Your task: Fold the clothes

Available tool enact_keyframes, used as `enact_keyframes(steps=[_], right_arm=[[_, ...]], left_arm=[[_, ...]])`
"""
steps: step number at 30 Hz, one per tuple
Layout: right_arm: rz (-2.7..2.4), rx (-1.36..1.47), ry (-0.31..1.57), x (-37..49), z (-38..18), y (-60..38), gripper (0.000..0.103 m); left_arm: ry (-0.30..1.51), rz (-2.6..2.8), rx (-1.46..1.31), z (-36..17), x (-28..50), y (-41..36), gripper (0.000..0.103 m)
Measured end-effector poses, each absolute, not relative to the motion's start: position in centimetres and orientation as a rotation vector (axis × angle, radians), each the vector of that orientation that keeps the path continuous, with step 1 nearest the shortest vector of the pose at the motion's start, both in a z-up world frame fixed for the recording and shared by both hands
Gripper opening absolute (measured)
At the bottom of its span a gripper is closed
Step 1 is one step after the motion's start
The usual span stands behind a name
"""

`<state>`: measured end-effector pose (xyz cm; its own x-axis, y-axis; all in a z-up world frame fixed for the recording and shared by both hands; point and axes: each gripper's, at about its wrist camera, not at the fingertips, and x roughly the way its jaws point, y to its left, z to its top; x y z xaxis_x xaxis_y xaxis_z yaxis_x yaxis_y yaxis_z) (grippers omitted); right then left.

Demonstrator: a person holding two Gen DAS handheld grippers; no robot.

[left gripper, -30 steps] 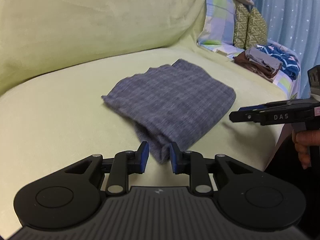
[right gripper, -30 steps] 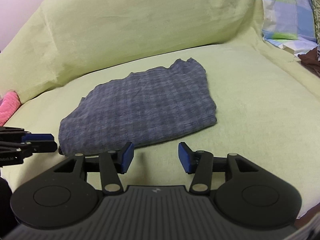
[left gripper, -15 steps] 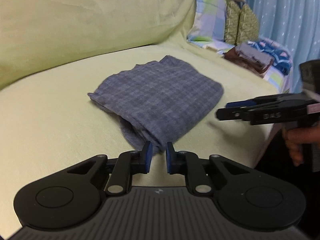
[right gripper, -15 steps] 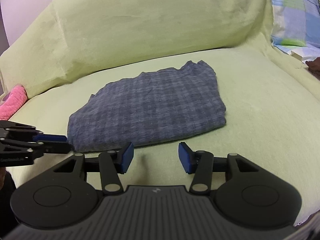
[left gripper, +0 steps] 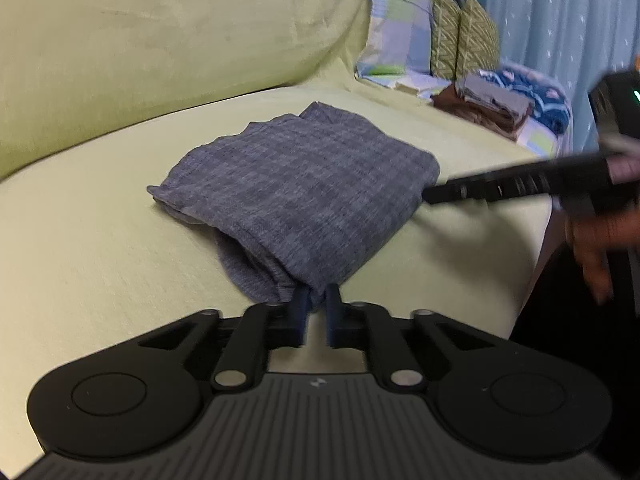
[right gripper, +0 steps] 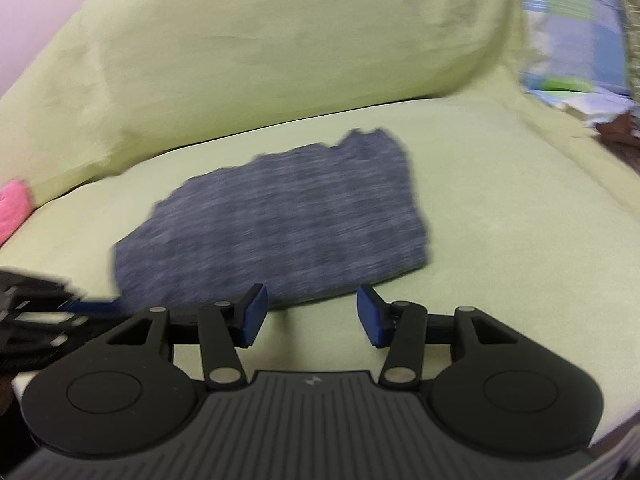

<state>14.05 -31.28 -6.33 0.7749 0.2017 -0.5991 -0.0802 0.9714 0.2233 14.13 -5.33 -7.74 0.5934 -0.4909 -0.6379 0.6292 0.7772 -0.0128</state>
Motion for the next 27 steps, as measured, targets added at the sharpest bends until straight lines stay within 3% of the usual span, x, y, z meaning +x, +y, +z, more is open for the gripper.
enact_keyframes(steps=[7, 17, 19, 20, 27], right_arm=[[0.026, 0.293, 0.687, 16.0, -6.5, -34.2, 0.045], [0.029, 0.719, 0.675, 16.7, -8.8, -38.4, 0.043], [0.024, 0.776, 0.679, 16.8, -9.1, -38.9, 0.028], [0.020, 0.796, 0.684, 16.8, -9.3, -39.1, 0.013], [0.030, 0.775, 0.662, 17.2, -9.6, -40.1, 0.007]], left_arm=[[0.642, -0.690, 0.281, -7.2, 14.0, -5.1, 0.001], [0.658, -0.737, 0.227, -7.9, 14.8, -3.7, 0.001], [0.660, -0.738, 0.233, -8.0, 14.9, -3.8, 0.001], [0.662, -0.737, 0.233, -8.0, 14.9, -3.7, 0.001], [0.681, -0.695, 0.236, -7.7, 14.9, -2.3, 0.000]])
